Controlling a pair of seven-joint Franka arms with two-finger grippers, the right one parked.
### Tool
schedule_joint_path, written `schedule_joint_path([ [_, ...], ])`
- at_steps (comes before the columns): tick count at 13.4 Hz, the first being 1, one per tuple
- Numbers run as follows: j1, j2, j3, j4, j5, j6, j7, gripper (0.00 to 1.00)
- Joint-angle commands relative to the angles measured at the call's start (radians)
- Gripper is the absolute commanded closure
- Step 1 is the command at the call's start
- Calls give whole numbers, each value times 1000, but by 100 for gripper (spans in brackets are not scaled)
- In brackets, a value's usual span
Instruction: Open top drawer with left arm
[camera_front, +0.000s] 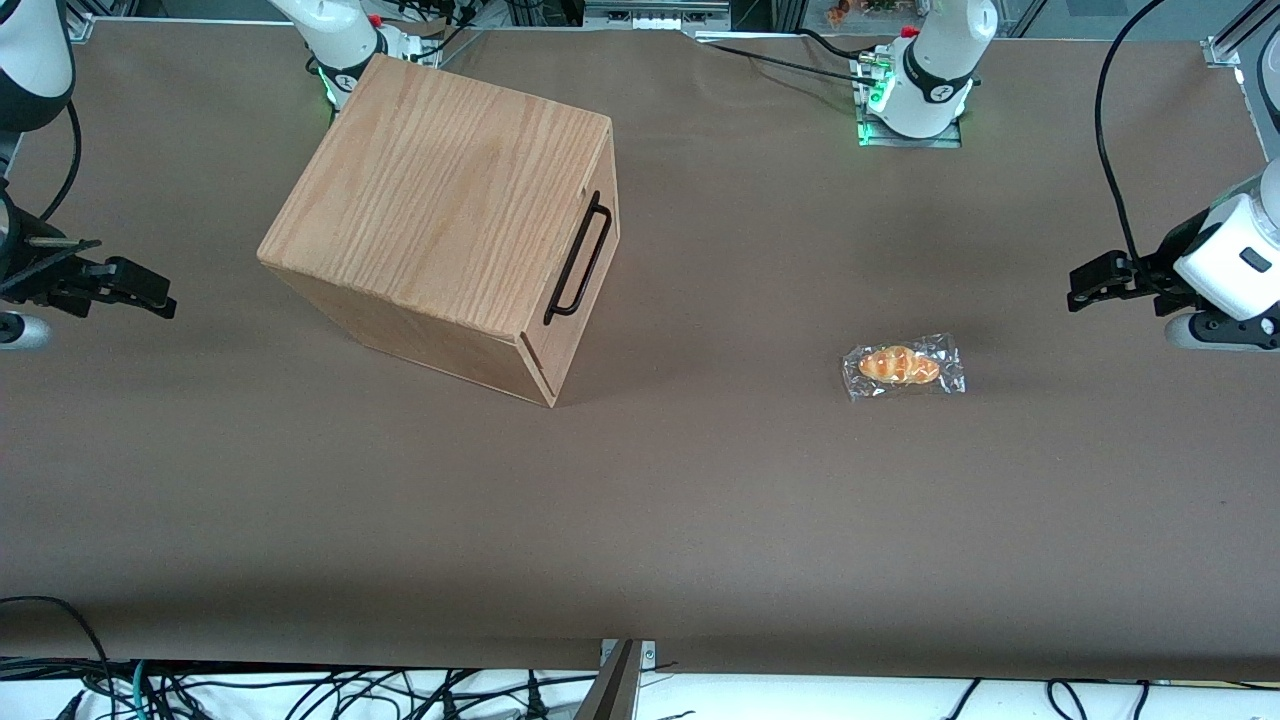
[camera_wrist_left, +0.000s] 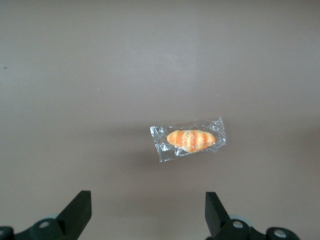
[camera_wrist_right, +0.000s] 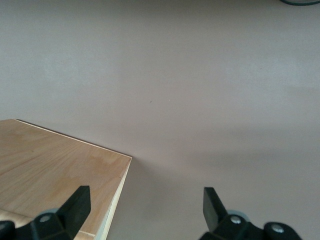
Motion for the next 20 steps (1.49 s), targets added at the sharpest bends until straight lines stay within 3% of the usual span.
schedule_joint_path([
  [1, 2, -5, -16, 10, 1, -7, -5, 0],
  [20, 23, -1, -7, 13, 12, -6, 0, 0],
])
